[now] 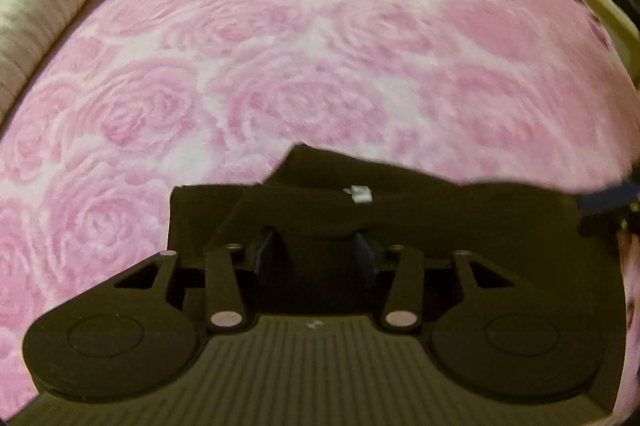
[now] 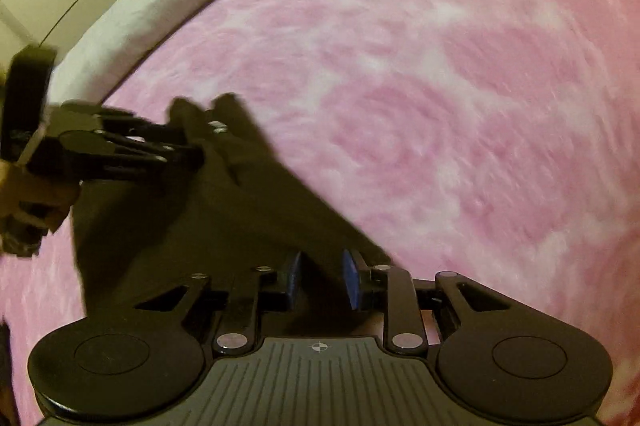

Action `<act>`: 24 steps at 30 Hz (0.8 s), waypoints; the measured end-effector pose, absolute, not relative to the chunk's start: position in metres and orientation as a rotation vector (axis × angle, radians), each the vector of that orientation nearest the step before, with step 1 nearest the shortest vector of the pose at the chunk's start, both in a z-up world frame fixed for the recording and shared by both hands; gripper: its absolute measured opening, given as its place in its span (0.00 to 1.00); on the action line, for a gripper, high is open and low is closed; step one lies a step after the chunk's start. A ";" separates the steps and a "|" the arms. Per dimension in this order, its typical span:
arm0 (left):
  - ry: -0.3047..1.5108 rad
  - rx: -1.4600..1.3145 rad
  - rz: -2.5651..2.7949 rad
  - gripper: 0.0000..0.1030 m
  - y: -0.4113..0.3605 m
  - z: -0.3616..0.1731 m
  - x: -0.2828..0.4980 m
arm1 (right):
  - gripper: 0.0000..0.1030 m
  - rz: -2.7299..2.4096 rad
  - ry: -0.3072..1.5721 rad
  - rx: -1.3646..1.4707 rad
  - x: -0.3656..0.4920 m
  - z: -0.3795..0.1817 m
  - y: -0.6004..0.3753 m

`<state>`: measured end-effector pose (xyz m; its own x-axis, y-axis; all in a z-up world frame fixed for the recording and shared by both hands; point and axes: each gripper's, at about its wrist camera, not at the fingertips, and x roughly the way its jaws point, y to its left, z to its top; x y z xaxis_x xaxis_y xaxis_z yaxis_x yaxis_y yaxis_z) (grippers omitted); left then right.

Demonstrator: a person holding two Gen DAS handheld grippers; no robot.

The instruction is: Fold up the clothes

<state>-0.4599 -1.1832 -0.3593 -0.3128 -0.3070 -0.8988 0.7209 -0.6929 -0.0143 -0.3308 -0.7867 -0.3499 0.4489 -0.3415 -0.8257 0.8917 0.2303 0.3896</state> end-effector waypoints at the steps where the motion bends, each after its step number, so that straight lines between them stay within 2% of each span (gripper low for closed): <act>1: 0.566 1.267 -2.038 0.40 -1.186 -0.359 -0.461 | 0.22 -0.955 0.671 0.992 -0.335 -0.350 -0.787; 6: 0.526 1.278 -1.988 0.40 -1.186 -0.350 -0.456 | 0.22 -0.943 0.742 0.926 -0.333 -0.346 -0.779; 9: 0.496 1.262 -1.913 0.36 -1.185 -0.336 -0.441 | 0.22 -0.979 0.771 0.927 -0.332 -0.333 -0.774; 13: 0.482 1.224 -1.862 0.34 -1.167 -0.309 -0.389 | 0.26 -0.926 0.730 0.877 -0.317 -0.305 -0.747; 16: 0.561 1.216 -1.844 0.32 -1.143 -0.301 -0.350 | 0.27 -0.776 0.717 0.850 -0.287 -0.299 -0.720; 19: 0.636 1.251 -1.813 0.30 -1.117 -0.315 -0.324 | 0.27 -0.627 0.735 0.845 -0.248 -0.314 -0.691; 24: 0.600 1.288 -1.737 0.29 -1.112 -0.359 -0.310 | 0.27 -0.599 0.804 0.800 -0.228 -0.346 -0.655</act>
<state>-0.3104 -1.1123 -0.3593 -0.0887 -0.3561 -0.9302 0.8541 -0.5077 0.1129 -0.2276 -0.6555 -0.3463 0.5624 -0.1682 -0.8096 0.7277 0.5656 0.3881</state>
